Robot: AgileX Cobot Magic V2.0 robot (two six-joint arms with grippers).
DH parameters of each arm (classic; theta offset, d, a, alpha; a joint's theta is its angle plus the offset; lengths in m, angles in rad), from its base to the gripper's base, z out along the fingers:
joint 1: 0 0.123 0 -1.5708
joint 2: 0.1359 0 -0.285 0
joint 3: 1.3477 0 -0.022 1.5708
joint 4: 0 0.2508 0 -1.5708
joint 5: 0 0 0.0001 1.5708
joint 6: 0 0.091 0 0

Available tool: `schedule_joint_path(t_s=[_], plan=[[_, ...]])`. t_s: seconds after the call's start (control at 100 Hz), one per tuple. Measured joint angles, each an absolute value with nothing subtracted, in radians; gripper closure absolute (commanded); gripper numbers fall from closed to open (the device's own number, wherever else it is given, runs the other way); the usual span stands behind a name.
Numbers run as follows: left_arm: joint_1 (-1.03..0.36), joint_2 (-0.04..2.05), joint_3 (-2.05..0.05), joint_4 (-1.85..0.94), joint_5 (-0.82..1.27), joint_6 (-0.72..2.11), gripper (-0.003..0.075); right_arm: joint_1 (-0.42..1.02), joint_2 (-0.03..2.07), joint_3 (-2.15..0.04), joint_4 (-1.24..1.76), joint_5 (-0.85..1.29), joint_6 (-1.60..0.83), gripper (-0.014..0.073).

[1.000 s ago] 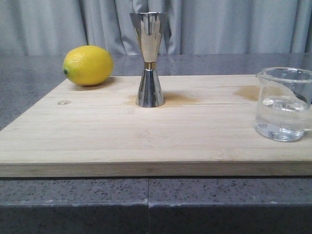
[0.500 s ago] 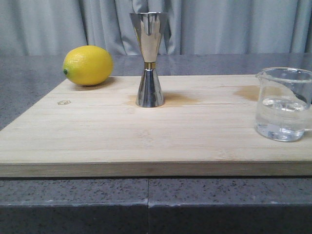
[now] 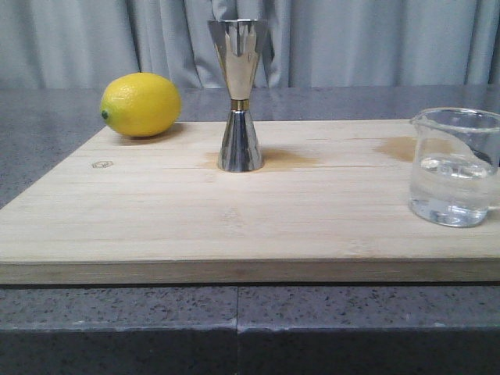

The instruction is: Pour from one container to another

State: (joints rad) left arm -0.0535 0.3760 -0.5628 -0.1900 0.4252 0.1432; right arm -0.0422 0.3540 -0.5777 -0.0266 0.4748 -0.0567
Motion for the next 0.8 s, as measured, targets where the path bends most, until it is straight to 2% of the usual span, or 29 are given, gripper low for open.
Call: schedule_joint_path(t_s=[0.18, 0.47, 0.63, 0.8], plan=[[-0.054, 0.468, -0.655, -0.178, 0.547, 0.145, 0.0137, -0.042, 0.404, -0.625, -0.024, 0.547, -0.057, 0.0017], [-0.054, 0.692, -0.822, -0.169, 0.811, 0.183, 0.0141, -0.042, 0.553, -0.715, -0.013, 0.687, -0.057, 0.0018], [-0.054, 0.834, -0.878, -0.209, 0.862, 0.265, 0.0141, -0.042, 0.637, -0.759, 0.000, 0.770, -0.057, 0.0018], [-0.054, 0.965, -0.898, -0.399, 0.866, 0.474, 0.0141, -0.042, 0.693, -0.774, 0.006, 0.807, -0.055, 0.0018]])
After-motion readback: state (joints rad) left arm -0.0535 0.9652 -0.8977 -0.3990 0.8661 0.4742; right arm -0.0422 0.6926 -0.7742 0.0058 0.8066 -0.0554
